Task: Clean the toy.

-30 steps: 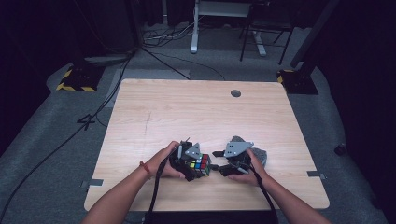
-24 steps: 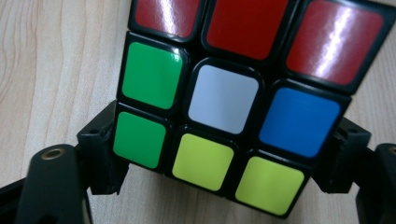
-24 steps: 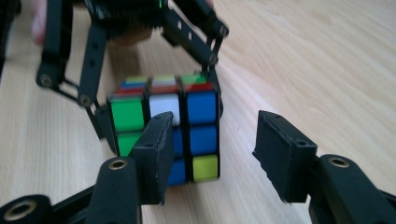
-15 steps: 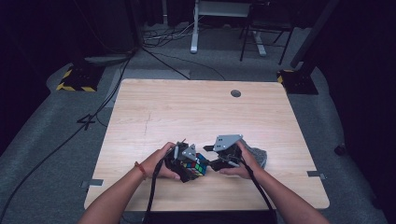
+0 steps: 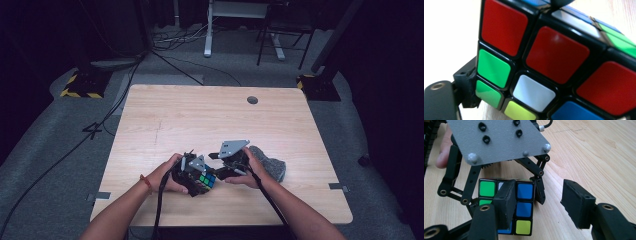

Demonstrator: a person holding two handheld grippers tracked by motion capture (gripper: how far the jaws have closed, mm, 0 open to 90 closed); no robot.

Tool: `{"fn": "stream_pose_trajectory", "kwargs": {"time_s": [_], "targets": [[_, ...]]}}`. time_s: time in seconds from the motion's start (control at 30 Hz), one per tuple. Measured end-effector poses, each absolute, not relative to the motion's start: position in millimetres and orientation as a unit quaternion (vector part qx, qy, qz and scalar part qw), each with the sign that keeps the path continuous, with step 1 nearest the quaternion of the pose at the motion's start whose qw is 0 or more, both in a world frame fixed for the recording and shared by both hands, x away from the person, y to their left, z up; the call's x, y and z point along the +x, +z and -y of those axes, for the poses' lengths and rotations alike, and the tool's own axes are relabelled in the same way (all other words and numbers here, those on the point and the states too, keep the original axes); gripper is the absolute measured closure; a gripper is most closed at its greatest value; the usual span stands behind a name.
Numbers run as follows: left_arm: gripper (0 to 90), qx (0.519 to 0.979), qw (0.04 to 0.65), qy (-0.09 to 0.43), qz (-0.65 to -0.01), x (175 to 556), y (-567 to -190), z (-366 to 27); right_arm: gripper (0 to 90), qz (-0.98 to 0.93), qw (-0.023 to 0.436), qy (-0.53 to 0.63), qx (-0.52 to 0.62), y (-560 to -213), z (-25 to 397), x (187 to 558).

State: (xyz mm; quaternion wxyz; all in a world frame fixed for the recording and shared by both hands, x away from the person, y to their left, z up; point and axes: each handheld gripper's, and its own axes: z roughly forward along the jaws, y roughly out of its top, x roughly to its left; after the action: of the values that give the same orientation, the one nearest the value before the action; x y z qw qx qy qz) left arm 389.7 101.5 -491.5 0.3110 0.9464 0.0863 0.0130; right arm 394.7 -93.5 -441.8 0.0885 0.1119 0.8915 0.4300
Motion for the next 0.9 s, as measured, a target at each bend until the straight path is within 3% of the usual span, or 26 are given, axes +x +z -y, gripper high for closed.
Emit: {"fn": "stream_pose_trajectory", "kwargs": {"time_s": [0.43,0.67,0.9], "targets": [[16.7,0.925,0.361,0.034,-0.116,383.6,-480.4,-130.5,47.9,-0.91,0.099,0.388,0.104,-448.6,68.4,397.7],[16.6,0.928,0.35,0.04,-0.123,378.8,-481.5,-143.8,47.8,-0.916,0.09,0.379,0.101,-455.1,60.6,397.7],[24.8,0.93,0.34,0.05,-0.13,374.4,-481.3,-148.5,45.3,-0.916,0.086,0.376,0.108,-455.7,76.2,394.3]]}}
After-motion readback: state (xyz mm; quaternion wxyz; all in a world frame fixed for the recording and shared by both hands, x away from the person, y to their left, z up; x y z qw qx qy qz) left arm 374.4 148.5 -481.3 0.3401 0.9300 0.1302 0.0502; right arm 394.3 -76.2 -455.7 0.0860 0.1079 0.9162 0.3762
